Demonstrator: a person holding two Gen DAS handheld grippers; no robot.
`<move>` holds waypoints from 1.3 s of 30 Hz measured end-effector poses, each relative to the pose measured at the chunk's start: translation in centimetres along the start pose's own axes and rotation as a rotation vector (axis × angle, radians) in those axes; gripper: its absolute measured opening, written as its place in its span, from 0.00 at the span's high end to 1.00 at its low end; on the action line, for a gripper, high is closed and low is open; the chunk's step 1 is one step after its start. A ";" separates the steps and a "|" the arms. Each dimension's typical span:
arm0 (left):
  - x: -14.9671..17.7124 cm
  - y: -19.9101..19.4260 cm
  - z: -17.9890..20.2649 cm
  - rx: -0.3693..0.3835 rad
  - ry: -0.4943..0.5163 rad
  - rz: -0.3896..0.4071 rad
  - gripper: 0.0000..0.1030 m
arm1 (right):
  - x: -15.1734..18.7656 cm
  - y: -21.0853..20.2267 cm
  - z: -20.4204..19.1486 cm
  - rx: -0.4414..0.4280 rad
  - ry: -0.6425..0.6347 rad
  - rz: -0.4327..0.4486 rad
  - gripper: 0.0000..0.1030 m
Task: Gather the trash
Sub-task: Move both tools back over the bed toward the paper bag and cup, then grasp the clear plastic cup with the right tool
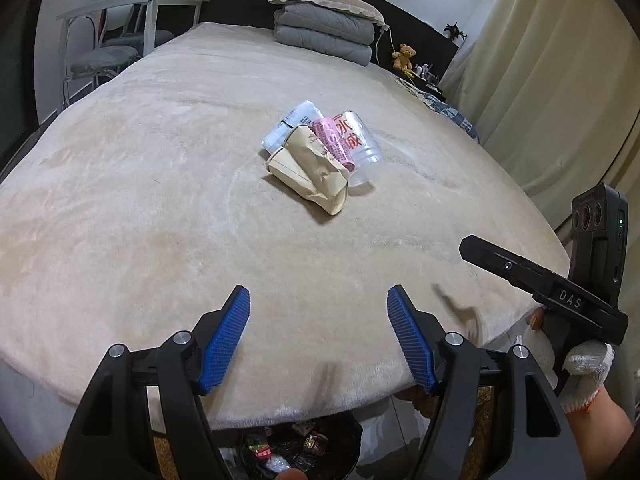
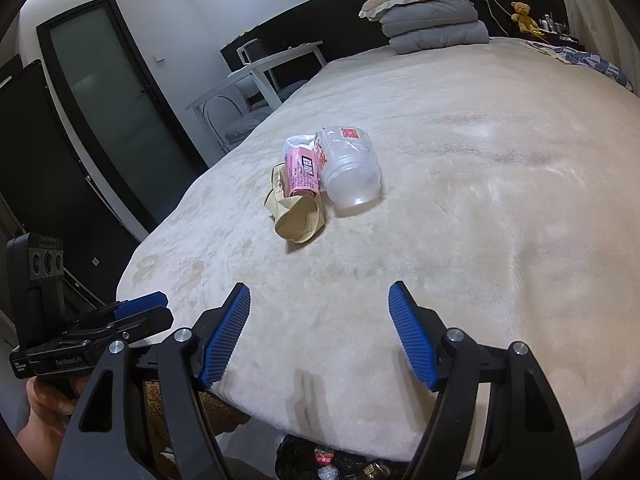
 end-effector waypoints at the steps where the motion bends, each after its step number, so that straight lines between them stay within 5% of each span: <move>1: -0.3 0.3 -0.2 0.001 0.001 -0.003 0.34 | -0.7 0.6 -0.4 -0.018 0.002 -0.002 0.30; 10: -2.2 3.2 -2.0 -0.015 0.003 -0.044 0.41 | -3.9 5.8 -1.0 -0.010 -0.033 -0.007 0.30; 12: -2.5 3.9 -2.2 -0.017 0.012 -0.055 0.41 | -4.7 6.9 -0.7 0.003 -0.038 0.001 0.24; 19: -4.1 5.8 -3.4 -0.015 -0.006 -0.074 0.30 | -6.8 10.8 1.6 0.042 -0.031 -0.014 0.22; 34: -6.1 9.0 -5.2 0.025 -0.088 -0.112 0.29 | -7.2 16.4 4.8 -0.031 0.055 -0.136 0.22; 39: -6.0 9.4 -5.8 0.037 -0.143 -0.132 0.29 | -7.0 16.8 4.8 -0.069 0.069 -0.145 0.33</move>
Point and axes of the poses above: each gripper's, at about its wrist camera, not at the fingertips, and y roughly the way its jaws point, z to its right, x to its underside, the point moved 8 cm from there along y, roughly the way its jaws point, and after that the axes turned 13 degrees about z, right-handed, at the moved point
